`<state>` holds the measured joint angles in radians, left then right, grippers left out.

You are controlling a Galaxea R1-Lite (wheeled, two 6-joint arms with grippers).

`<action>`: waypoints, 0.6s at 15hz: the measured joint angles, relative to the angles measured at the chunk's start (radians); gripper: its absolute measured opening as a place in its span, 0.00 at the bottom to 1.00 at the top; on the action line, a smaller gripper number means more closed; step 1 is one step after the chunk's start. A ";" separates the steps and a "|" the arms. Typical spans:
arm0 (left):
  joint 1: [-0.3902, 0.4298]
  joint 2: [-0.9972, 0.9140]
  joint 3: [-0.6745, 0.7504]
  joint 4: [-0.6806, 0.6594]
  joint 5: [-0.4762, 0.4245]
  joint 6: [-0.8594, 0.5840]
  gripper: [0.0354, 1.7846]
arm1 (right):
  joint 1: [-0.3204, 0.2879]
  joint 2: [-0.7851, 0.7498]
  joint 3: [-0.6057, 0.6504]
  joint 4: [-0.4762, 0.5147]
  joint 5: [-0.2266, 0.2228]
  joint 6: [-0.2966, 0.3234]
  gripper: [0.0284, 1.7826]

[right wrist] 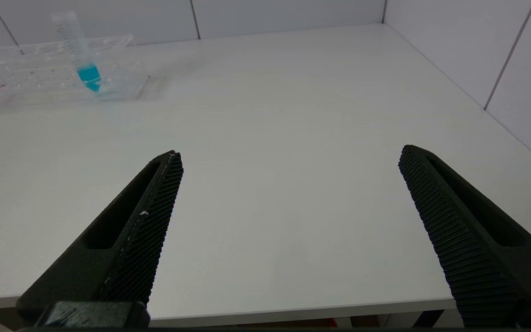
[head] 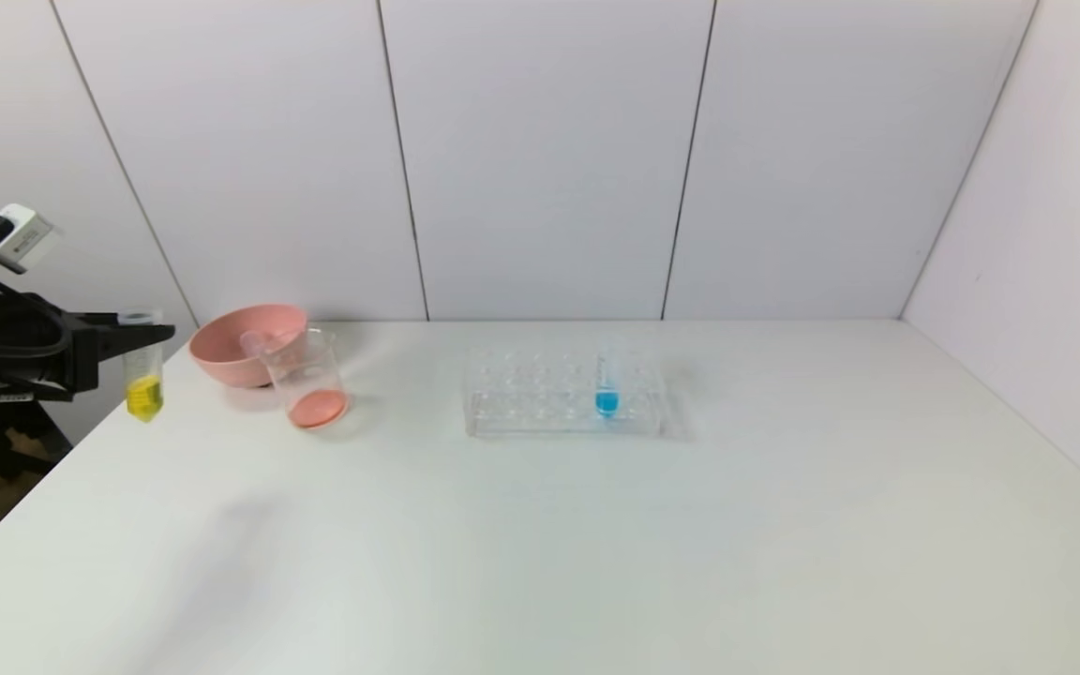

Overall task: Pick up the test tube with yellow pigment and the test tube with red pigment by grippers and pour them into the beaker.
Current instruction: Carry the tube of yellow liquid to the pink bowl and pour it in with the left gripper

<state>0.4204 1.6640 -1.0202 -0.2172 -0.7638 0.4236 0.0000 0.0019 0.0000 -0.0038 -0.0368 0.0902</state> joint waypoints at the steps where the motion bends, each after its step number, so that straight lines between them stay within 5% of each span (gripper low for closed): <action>1: -0.006 0.034 -0.044 0.022 0.014 0.018 0.23 | 0.000 0.000 0.000 0.000 0.000 0.000 0.96; 9: -0.141 0.195 -0.439 0.471 0.154 0.284 0.23 | 0.000 0.000 0.000 0.000 0.000 0.000 0.96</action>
<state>0.2789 1.8594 -1.4589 0.2534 -0.6100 0.7077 0.0000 0.0019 0.0000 -0.0038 -0.0368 0.0898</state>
